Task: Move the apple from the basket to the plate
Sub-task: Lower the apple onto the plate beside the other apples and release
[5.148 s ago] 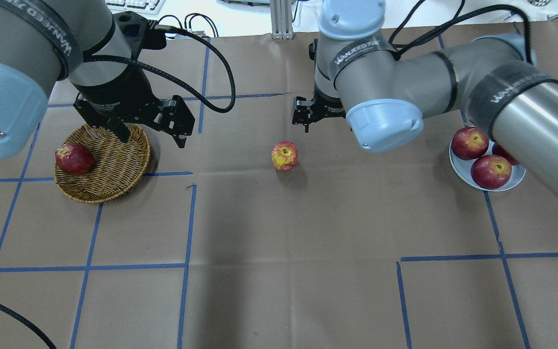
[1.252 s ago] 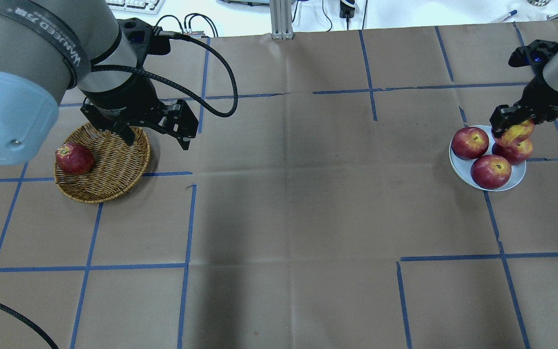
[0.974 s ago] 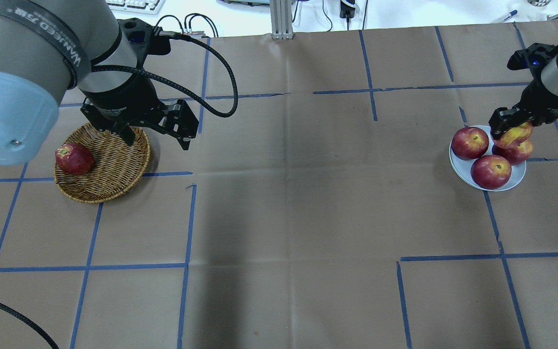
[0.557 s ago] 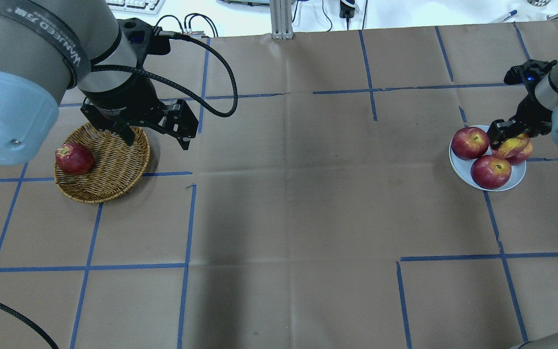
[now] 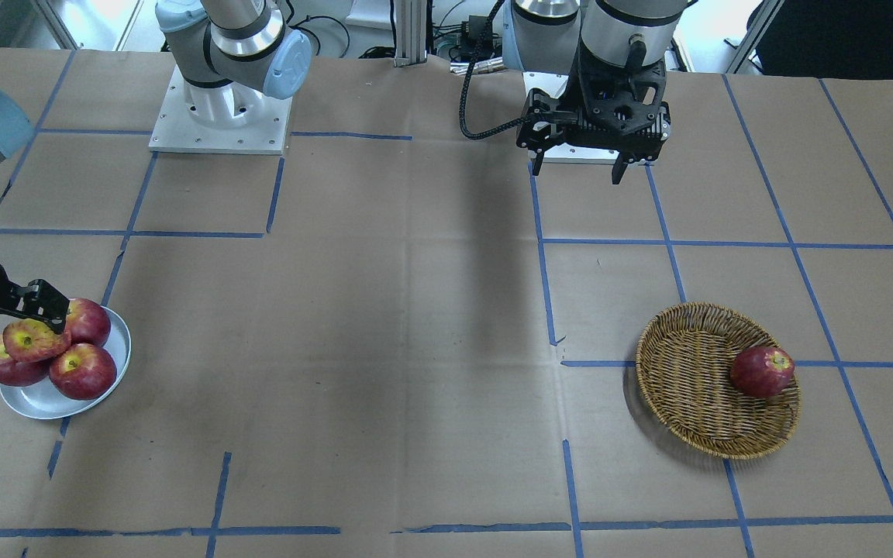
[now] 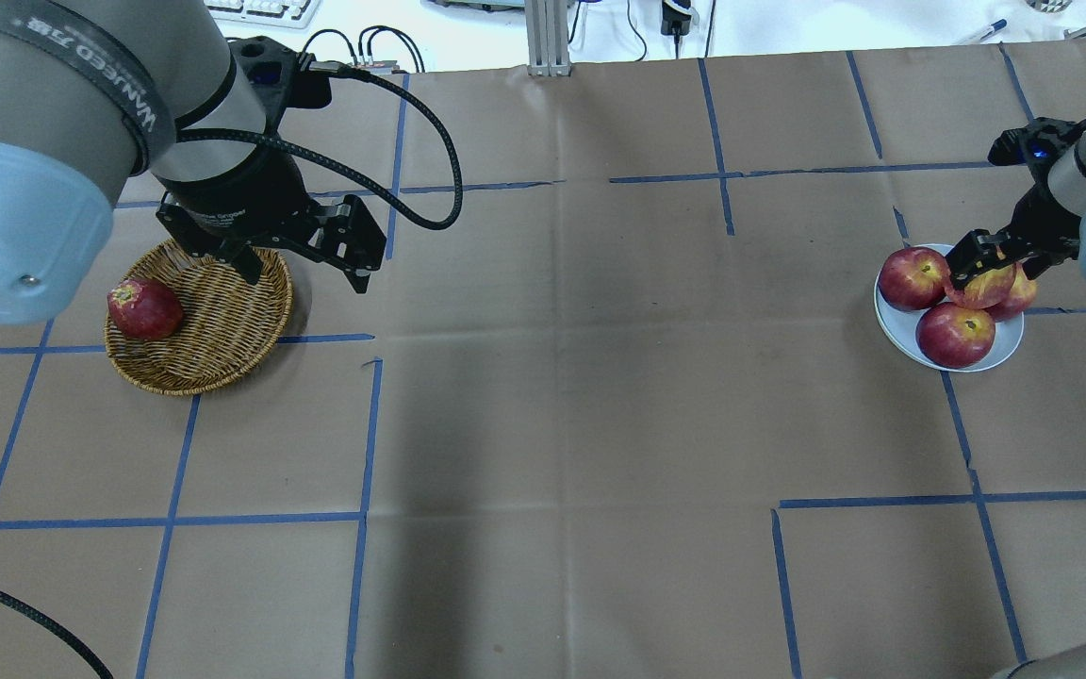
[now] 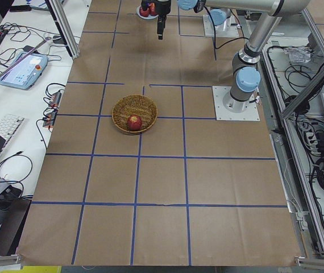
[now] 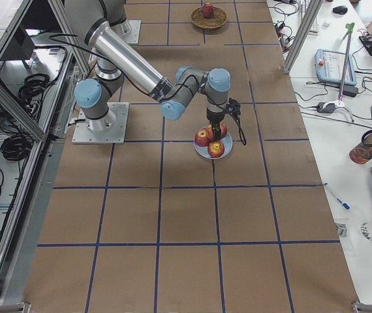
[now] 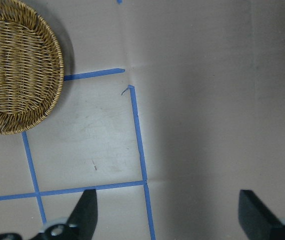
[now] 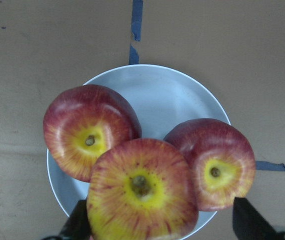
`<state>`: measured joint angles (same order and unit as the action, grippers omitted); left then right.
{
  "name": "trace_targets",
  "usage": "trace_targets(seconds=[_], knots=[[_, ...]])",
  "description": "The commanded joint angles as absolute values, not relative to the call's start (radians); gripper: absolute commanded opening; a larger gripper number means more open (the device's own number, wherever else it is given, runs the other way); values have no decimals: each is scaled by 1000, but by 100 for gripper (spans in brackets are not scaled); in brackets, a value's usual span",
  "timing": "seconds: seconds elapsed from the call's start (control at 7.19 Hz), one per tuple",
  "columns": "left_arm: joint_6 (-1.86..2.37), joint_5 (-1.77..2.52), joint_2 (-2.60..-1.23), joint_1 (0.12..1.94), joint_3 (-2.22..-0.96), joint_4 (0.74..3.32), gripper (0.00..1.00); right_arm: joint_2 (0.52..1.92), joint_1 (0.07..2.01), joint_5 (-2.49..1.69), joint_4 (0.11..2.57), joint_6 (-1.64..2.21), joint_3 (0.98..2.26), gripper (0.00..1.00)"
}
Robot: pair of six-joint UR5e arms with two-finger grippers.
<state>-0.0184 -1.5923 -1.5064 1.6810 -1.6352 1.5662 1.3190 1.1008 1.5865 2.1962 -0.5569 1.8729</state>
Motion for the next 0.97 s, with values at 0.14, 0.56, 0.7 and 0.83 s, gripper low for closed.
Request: trace_targets(seconds=[0.14,0.56,0.7,0.83], knots=[[-18,-1592,-1506,1681,-1635,1568,99,1408,1164,1575,2107,-531,1797,100],[-18,-1592,-1506,1681,-1635,1568,99,1512,1359,1577,1794,-284,1678,100],[-18,-1592,-1505,1681,-1635,1568,99,1544,1429,1578,1745,-205,1678,100],[-18,-1592,-1506,1681,-1635,1568,99,1567,1509,1580,1715,-108,1680,100]])
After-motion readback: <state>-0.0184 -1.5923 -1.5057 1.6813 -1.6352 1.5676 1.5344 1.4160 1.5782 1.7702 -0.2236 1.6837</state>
